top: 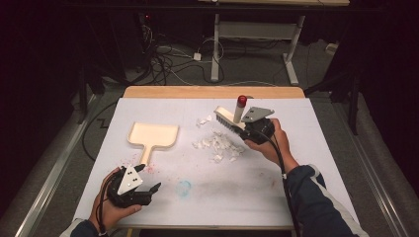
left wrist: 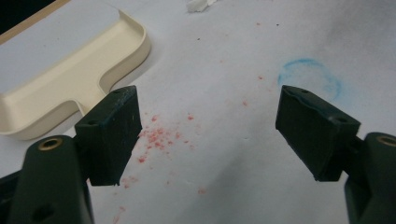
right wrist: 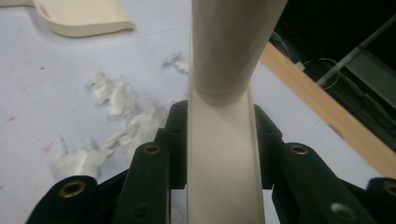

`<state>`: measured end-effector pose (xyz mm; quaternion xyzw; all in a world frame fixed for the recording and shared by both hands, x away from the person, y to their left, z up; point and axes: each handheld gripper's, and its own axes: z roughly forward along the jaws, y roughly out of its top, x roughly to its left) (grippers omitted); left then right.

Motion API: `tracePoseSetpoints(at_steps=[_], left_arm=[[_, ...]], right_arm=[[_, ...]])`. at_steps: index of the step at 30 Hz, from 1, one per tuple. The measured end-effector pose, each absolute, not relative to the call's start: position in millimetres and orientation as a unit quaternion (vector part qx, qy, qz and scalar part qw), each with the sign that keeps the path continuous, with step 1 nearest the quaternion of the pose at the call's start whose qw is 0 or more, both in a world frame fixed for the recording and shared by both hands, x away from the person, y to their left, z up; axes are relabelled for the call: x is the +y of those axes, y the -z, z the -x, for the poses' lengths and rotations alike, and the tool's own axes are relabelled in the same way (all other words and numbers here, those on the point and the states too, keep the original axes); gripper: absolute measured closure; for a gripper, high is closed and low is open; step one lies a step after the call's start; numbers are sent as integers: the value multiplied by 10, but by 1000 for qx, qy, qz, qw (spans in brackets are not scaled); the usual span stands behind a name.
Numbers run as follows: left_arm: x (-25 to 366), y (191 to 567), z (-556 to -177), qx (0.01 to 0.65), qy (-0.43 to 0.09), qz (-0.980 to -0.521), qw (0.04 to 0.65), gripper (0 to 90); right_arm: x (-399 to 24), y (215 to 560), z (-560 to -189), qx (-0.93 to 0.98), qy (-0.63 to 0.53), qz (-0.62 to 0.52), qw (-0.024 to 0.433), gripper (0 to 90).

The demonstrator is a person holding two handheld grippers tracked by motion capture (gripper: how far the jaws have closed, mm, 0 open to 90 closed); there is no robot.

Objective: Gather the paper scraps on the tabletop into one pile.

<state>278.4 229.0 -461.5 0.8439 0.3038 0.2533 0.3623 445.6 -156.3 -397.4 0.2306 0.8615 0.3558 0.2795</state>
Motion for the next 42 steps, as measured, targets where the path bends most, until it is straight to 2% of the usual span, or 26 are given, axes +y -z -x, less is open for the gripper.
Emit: tracePoseSetpoints(at_steps=[7, 14, 19, 28, 30, 34, 39, 42], left_arm=[[2298, 4614, -2788, 306, -254, -843, 363, 216], [2310, 4621, -2809, 311, -251, -842, 363, 216], [2291, 4640, -2817, 310, -246, -844, 361, 216], [2287, 4652, -2800, 312, -238, -847, 359, 216], [2287, 4654, -2799, 311, -237, -847, 359, 216], [2279, 4655, -2790, 308, -237, -849, 358, 216], [2271, 4651, -2782, 303, -238, -851, 357, 216], [2258, 4647, -2776, 299, -240, -853, 354, 216]], right_arm=[[-1451, 3962, -4813, 858, -348, -236, 296, 678], [-1197, 4137, -5193, 859, -329, -234, 314, 678], [-963, 4319, -5314, 863, -320, -219, 324, 678], [-626, 4496, -5199, 887, -307, -154, 310, 677], [-612, 4508, -5149, 891, -315, -144, 294, 677], [-638, 4519, -5049, 904, -319, -111, 262, 672], [-751, 4507, -4928, 910, -324, -88, 245, 671], [-930, 4468, -4831, 912, -336, -76, 222, 673]])
